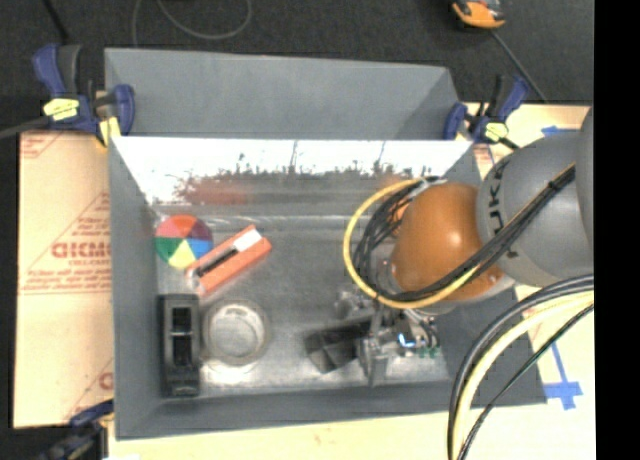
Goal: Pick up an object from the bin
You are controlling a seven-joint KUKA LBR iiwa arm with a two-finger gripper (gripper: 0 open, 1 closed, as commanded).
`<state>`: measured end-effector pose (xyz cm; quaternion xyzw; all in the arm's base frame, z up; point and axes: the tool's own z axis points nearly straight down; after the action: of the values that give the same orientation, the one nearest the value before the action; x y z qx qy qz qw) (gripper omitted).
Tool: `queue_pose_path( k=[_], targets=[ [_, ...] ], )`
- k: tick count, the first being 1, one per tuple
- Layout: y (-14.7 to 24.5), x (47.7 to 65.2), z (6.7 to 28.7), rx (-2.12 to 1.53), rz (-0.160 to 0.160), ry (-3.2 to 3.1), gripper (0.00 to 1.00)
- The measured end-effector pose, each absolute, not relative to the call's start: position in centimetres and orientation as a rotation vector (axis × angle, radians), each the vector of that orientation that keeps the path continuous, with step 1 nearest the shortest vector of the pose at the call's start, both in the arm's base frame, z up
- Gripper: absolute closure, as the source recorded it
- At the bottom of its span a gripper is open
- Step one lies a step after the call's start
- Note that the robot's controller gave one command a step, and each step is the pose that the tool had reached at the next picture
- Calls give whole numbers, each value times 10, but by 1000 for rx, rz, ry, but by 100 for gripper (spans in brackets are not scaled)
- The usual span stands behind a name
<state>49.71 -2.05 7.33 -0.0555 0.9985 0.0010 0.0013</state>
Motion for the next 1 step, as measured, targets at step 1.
queue_pose_path(
  k=[1],
  targets=[
    [-15, 494, 73, 16, -6, 3141, 100]
  ],
)
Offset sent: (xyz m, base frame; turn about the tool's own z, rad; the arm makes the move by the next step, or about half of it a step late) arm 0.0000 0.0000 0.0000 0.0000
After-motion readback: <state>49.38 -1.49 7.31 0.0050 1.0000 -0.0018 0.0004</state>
